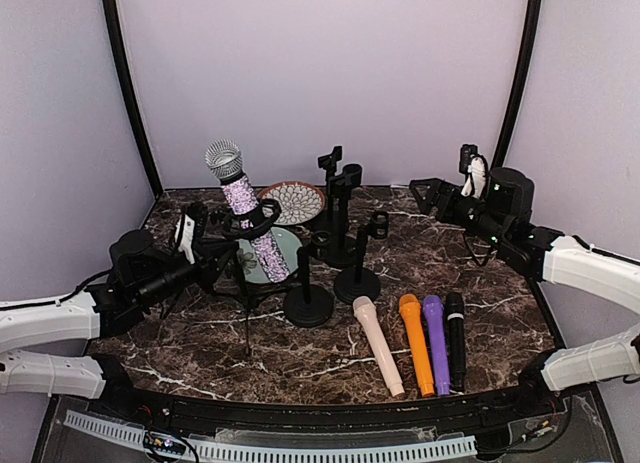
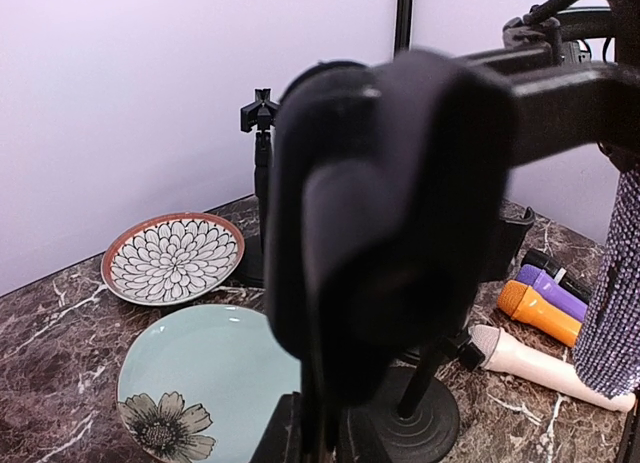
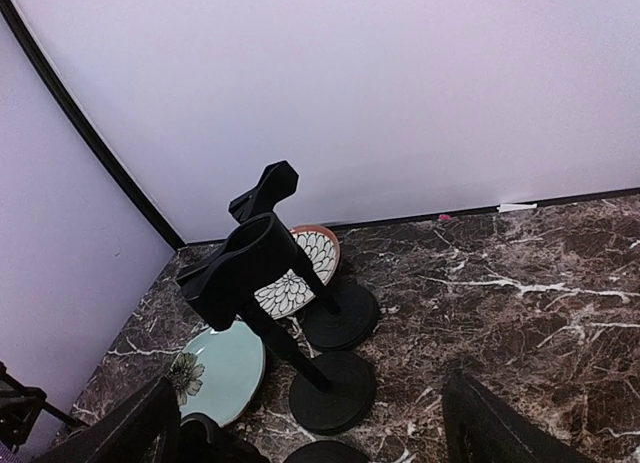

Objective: Remove the microphone from the stand

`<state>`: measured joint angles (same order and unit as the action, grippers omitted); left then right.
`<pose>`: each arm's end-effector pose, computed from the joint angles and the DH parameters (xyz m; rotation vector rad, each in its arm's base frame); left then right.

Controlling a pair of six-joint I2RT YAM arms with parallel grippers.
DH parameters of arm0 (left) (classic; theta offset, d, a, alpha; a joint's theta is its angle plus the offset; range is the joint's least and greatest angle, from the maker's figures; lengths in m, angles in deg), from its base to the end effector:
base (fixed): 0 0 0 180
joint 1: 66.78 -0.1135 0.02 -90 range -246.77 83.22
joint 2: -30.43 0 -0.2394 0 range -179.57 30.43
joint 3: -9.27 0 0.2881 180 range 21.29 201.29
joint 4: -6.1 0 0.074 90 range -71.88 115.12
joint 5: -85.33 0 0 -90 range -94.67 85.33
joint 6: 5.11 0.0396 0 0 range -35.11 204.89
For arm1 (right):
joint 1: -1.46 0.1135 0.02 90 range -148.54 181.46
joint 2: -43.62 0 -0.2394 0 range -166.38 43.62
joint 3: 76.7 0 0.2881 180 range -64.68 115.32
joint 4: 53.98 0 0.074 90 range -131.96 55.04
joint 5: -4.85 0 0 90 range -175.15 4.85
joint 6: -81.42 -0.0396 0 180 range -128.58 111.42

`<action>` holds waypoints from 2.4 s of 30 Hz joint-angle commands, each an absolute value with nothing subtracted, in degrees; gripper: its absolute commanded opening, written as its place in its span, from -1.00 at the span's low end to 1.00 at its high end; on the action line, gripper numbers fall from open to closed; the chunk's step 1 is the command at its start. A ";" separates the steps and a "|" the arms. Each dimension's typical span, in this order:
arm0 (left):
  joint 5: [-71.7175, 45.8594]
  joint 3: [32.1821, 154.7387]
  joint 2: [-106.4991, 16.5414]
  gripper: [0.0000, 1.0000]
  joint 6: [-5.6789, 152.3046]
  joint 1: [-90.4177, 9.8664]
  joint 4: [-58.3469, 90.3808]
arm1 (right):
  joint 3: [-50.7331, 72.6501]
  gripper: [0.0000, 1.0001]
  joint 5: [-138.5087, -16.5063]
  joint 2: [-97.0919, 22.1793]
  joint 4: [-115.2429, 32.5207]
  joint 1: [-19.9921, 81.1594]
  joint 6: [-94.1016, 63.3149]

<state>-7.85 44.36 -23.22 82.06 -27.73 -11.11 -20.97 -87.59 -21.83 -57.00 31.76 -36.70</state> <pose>0.2042 -0.1685 0.2119 0.5479 1.5333 -0.6104 0.2748 0.1586 0.2694 -0.0001 1.7409 0.7231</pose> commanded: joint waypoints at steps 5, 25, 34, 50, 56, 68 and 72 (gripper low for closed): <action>-7.01 45.09 -25.34 -0.58 78.05 -26.26 -14.65 | -20.47 0.84 -87.02 -21.93 -60.47 31.41 -36.69; -20.47 42.77 -14.32 0.69 65.72 -38.18 7.41 | -9.81 0.79 -71.46 -24.65 -59.02 31.66 -26.40; -29.05 39.52 -13.29 0.65 61.22 -43.26 3.34 | 2.10 0.86 -63.00 -31.59 -55.01 44.22 -18.50; -32.64 37.85 -21.00 0.09 69.03 -43.88 -6.48 | 3.43 0.83 -53.58 -41.62 -67.26 48.87 -25.99; -34.48 37.95 -23.12 0.07 68.75 -43.87 -8.53 | 4.47 0.84 -50.85 -42.22 -66.37 49.36 -24.48; -36.81 38.77 -26.32 -0.17 67.66 -43.87 -10.89 | 6.78 0.83 -53.79 -43.19 -60.61 52.61 -16.74; -36.46 38.56 -26.44 -0.26 67.22 -43.84 -11.11 | 6.61 0.81 -53.93 -43.42 -61.54 52.59 -17.10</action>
<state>-35.52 38.33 -26.50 67.59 -43.53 -8.99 5.06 -52.99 -42.85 -60.15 52.37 -18.21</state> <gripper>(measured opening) 0.385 0.909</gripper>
